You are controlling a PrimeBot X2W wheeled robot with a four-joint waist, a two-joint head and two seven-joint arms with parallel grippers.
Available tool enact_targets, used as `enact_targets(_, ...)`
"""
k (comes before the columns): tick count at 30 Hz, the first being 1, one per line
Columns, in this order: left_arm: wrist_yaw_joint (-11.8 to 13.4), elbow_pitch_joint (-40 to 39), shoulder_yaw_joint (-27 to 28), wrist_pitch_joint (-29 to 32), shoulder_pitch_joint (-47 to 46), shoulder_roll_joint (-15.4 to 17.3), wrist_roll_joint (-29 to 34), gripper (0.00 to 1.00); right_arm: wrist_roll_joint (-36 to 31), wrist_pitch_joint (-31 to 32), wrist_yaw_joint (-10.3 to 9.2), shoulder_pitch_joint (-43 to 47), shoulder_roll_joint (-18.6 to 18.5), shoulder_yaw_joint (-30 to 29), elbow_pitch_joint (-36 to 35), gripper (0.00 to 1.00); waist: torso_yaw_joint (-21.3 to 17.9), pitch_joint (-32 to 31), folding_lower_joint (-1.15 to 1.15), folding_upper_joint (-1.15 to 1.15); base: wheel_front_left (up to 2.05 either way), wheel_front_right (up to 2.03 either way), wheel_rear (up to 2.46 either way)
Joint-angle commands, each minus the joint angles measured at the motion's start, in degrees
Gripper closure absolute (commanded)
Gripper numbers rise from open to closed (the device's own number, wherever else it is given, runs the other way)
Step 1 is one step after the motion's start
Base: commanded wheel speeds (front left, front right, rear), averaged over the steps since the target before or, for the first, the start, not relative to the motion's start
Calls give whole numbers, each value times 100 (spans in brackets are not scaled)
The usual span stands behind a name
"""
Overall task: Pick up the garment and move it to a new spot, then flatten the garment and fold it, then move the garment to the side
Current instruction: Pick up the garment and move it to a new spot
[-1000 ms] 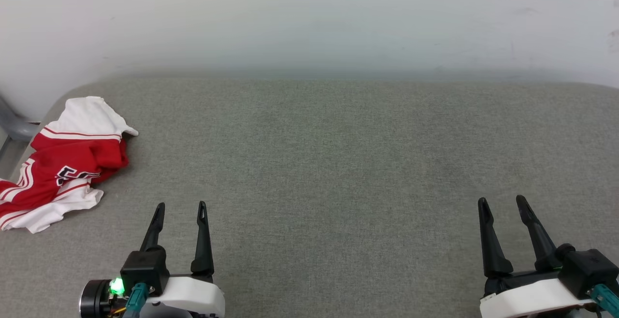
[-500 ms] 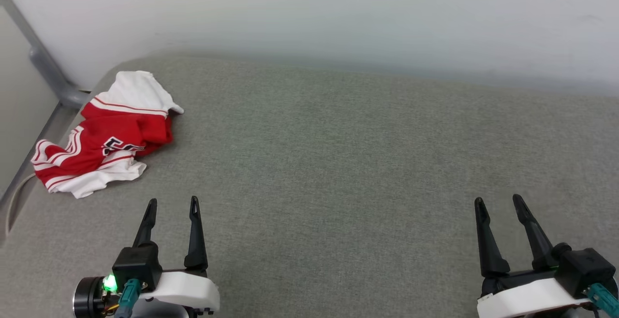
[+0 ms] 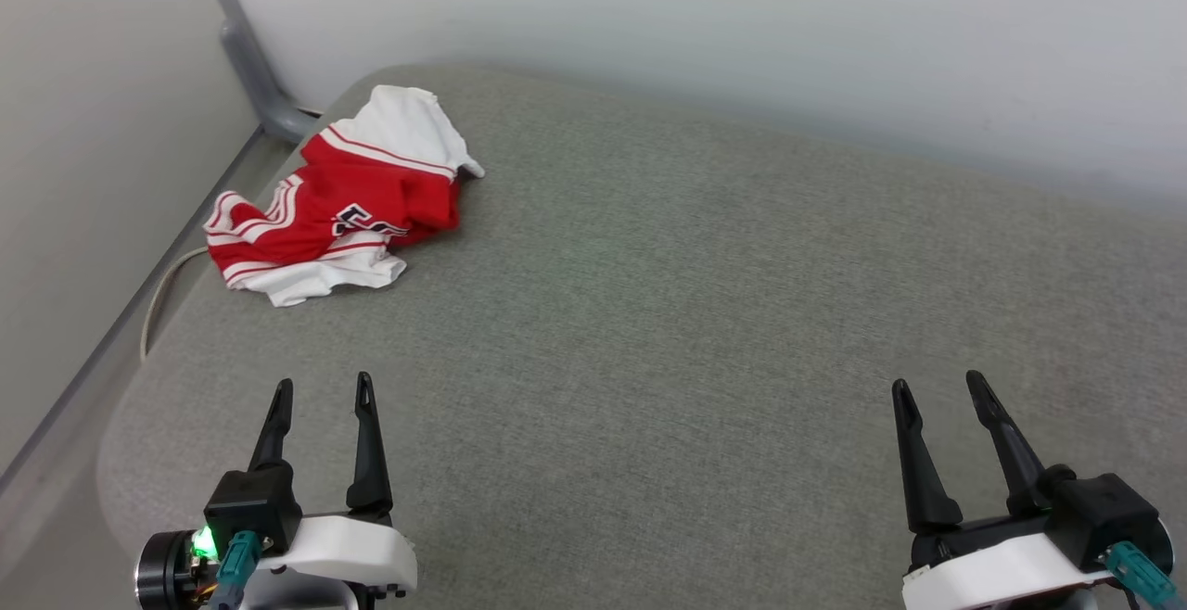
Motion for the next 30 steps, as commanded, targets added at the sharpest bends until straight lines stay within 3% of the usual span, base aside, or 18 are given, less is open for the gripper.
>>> enact_targets(1,26,13,-5,-16,-52,-4,-32,0,-45,-12,-4,-57,7,15,-20,0,302,53,0,0,0,0,0)
enact_targets(11,82,29,68,-16,23,-5,-207,0,-174,-12,-4,-113,7,110,-21,0,799,120,0,0,0,0,0)
enact_targets(21,104,38,215,-16,11,-4,-274,0,-210,-12,-4,-154,7,187,-22,0,833,178,0,0,0,0,0)
enact_targets(30,-242,61,646,-16,-626,15,-172,0,-355,-12,-4,-258,7,204,-95,0,626,450,0,0,0,0,0)
